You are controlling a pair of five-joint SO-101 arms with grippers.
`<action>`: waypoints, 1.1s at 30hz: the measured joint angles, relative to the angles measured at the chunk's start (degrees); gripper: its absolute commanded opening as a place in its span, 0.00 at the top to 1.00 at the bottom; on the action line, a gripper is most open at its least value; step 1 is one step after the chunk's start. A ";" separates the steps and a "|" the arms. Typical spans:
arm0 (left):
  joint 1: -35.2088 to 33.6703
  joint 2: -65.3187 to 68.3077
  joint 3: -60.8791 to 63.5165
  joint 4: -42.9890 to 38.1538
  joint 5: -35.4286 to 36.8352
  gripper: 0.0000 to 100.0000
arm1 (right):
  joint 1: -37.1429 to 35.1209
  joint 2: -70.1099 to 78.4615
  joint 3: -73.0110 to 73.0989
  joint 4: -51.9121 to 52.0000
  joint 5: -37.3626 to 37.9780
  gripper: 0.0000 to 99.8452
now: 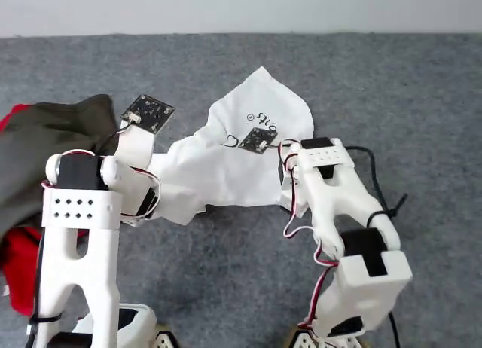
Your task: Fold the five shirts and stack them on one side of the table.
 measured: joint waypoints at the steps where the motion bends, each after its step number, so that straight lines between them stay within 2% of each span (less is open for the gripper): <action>1: 0.00 0.00 0.00 0.00 0.00 0.91 | 0.00 0.62 -0.26 -0.35 0.00 0.74; 6: 0.00 0.00 0.00 0.00 0.00 0.92 | 0.44 2.11 -3.34 -0.79 0.00 0.99; 13: 0.00 0.00 0.00 0.00 0.00 0.92 | 0.62 2.73 -7.82 1.93 0.00 0.99; 20: 0.00 0.00 -4.84 0.00 0.00 0.91 | 5.89 1.93 -18.90 15.03 0.00 0.99; 27: 0.00 0.00 -8.88 0.00 0.00 0.91 | 11.78 -8.79 -28.66 25.49 0.00 0.99; 30: 0.00 0.00 -11.08 0.00 0.97 0.87 | 13.98 -13.98 -30.86 26.37 0.09 0.99; 33: 0.00 -1.05 -14.59 0.00 5.63 0.78 | 16.26 -17.85 -31.56 26.37 0.18 0.99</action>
